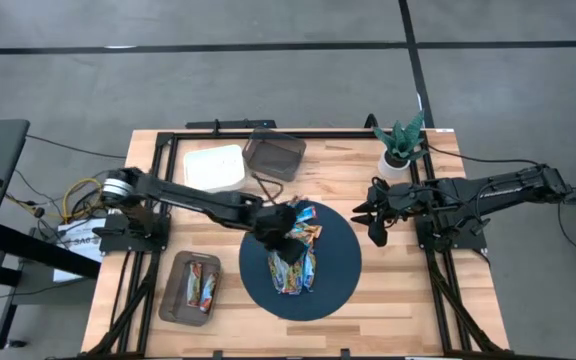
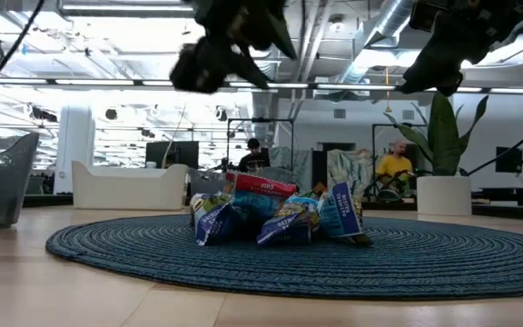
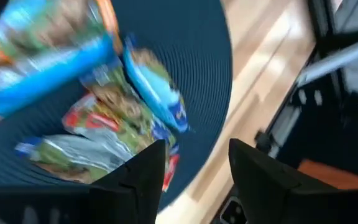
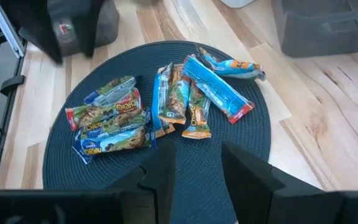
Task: Pick and place Granola Bars by type
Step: Put the red granola bar into the bottom black bin
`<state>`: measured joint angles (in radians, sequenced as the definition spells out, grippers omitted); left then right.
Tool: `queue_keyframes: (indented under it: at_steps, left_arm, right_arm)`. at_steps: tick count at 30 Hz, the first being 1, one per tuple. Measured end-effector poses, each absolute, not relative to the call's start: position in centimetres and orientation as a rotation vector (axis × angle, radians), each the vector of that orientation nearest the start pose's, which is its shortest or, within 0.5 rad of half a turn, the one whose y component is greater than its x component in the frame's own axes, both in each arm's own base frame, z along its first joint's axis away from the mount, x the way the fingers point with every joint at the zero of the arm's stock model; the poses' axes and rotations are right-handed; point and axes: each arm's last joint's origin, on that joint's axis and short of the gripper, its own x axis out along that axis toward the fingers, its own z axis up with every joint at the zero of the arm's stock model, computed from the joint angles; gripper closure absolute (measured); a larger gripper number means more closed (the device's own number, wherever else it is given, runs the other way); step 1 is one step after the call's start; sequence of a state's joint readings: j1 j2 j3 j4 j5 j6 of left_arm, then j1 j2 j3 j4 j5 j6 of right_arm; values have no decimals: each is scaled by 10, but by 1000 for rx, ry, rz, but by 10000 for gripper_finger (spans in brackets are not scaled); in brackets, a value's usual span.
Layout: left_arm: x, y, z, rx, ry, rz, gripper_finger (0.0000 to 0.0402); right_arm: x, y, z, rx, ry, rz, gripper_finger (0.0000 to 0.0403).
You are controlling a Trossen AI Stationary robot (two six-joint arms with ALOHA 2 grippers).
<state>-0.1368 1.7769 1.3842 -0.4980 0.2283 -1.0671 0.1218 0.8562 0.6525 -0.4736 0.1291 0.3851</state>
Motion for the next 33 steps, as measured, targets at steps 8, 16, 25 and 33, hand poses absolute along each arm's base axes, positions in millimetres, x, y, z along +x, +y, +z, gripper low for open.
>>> queue_keyframes:
  at_steps: [8,16,25,33]
  left_arm:
    - [392,-71,203,-1022,1141,198,236]
    - [399,-79,176,-1103,1159,329,236]
    - [409,-80,153,-1198,1147,390,236]
    - [410,-81,152,-1246,1158,398,241]
  right_arm:
    - [170,17,247,283,716,-149,280]
    - [165,17,243,266,786,-160,280]
    - [165,17,243,264,781,-158,280]
    - [166,17,244,264,773,-157,280]
